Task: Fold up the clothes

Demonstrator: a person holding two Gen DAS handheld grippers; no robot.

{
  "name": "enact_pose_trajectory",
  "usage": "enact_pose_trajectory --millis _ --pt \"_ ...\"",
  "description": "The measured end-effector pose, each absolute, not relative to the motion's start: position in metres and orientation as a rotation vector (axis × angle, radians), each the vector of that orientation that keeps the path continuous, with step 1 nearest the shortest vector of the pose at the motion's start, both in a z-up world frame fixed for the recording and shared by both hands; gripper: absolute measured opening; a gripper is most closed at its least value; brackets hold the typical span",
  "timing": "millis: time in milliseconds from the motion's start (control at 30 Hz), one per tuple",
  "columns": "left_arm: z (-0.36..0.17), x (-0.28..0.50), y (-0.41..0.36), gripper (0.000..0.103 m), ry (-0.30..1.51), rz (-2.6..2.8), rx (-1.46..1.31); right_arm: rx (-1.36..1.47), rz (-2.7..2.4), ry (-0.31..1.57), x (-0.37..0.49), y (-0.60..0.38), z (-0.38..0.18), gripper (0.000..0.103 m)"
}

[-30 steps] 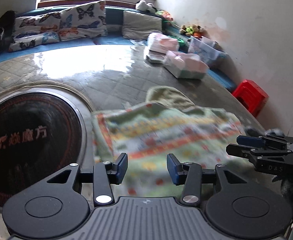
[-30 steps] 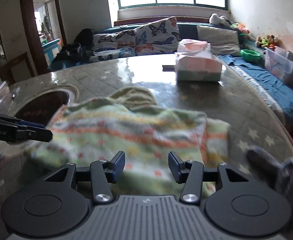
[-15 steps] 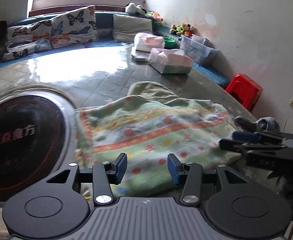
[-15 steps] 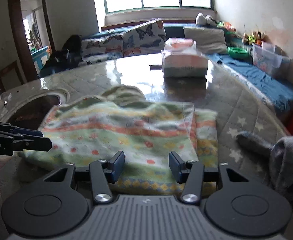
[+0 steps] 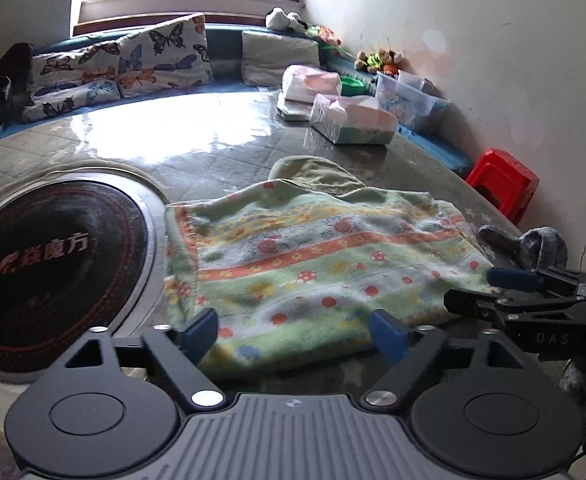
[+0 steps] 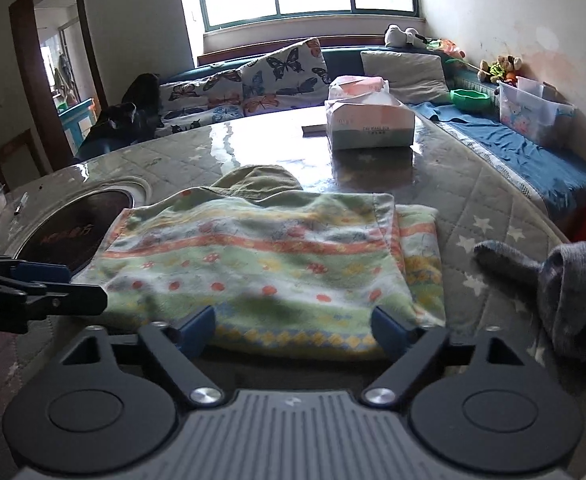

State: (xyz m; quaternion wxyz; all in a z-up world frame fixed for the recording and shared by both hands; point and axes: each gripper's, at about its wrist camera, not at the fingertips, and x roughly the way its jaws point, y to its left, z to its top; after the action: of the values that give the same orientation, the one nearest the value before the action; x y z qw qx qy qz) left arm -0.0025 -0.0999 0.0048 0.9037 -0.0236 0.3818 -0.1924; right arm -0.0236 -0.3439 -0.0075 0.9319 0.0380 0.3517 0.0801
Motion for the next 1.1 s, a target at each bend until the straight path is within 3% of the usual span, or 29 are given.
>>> enact_pose_trajectory --millis 200,333,1100 --pt "0.004 -0.024 -0.094 0.103 0.773 -0.393 -0.034 0.066 0.144 0.722 -0.040 -0.333 -0.006 0.099" --pt "0.003 -0.037 -0.091 0.103 0.774 -0.385 -0.022 0.064 0.136 0.716 -0.051 -0.326 -0.005 0.103" --pt "-0.007 -0.076 -0.087 0.103 0.781 -0.357 -0.003 0.039 0.108 0.712 -0.087 -0.308 -0.009 0.103"
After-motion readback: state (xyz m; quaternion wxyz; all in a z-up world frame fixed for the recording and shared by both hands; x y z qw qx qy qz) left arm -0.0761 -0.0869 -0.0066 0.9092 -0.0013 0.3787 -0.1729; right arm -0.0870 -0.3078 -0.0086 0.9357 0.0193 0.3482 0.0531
